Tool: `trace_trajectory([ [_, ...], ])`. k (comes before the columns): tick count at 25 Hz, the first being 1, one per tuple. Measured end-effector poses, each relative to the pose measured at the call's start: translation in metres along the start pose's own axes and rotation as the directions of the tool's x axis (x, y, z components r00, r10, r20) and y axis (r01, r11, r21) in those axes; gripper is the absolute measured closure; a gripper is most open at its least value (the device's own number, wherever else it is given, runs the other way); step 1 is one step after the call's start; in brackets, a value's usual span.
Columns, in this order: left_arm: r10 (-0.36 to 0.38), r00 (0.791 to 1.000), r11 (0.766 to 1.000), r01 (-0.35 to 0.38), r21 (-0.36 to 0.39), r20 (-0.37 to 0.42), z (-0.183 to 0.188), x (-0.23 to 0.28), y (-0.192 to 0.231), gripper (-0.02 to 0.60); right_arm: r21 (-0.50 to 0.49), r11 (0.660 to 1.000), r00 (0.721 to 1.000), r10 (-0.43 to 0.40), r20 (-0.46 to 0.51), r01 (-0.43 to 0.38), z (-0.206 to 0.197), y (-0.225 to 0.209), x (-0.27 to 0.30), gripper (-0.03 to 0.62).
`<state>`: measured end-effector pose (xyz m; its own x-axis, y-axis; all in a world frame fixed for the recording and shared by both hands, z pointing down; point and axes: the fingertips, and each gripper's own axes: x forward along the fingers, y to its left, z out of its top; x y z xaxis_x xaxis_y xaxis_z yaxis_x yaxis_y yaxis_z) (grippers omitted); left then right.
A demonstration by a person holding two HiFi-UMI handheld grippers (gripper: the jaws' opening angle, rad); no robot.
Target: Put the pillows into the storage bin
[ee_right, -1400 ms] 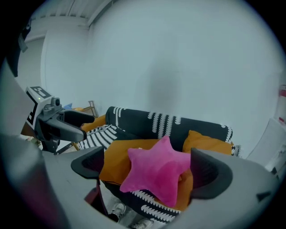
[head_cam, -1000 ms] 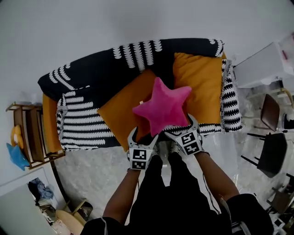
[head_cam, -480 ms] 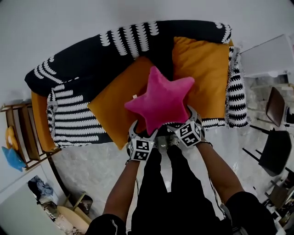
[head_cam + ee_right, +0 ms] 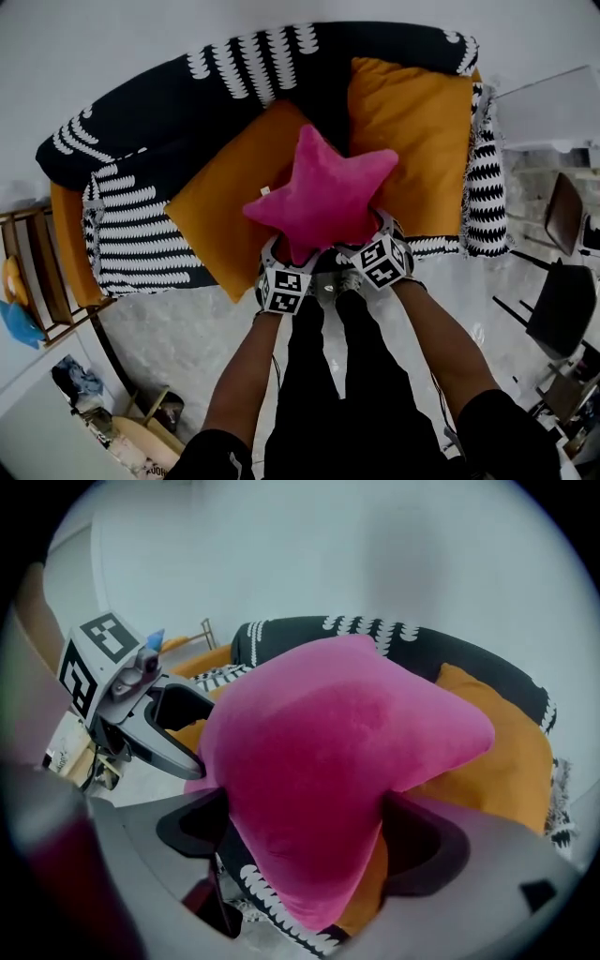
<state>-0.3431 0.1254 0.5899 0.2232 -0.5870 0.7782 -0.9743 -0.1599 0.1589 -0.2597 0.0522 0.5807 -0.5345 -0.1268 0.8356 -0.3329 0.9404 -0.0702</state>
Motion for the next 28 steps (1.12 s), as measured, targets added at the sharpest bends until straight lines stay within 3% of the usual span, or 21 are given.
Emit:
trace_trajectory([
  [2, -0.012, 1.0, 1.0, 0.012, 0.002, 0.004, 0.0, 0.002, 0.0, 0.186, 0.002, 1.0, 1.0, -0.007, -0.001, 0.007, 0.001, -0.001, 0.0, 0.099],
  [5, -0.025, 0.999, 1.0, 0.025, -0.014, 0.035, 0.007, -0.002, 0.001, 0.255, 0.02, 1.0, 1.0, -0.005, 0.015, 0.005, 0.006, 0.0, -0.004, 0.167],
  [9, -0.024, 0.997, 1.0, 0.025, -0.009, 0.074, 0.023, -0.018, -0.003, 0.319, 0.045, 0.999, 0.999, 0.002, 0.039, -0.004, 0.014, 0.001, -0.015, 0.215],
  [19, -0.079, 0.991, 0.995, 0.071, 0.073, 0.11, 0.043, -0.074, -0.018, 0.331, 0.138, 0.99, 0.995, -0.027, 0.1, 0.013, 0.025, 0.029, -0.069, 0.233],
  [24, -0.129, 0.984, 0.987, 0.115, 0.112, 0.123, 0.047, -0.107, -0.032, 0.33, 0.17, 0.983, 0.988, -0.085, 0.129, 0.062, 0.037, 0.049, -0.111, 0.232],
  [28, -0.181, 0.975, 0.97, 0.154, 0.19, 0.133, 0.062, -0.123, -0.053, 0.33, 0.229, 0.965, 0.976, -0.161, 0.144, 0.126, 0.031, 0.054, -0.145, 0.232],
])
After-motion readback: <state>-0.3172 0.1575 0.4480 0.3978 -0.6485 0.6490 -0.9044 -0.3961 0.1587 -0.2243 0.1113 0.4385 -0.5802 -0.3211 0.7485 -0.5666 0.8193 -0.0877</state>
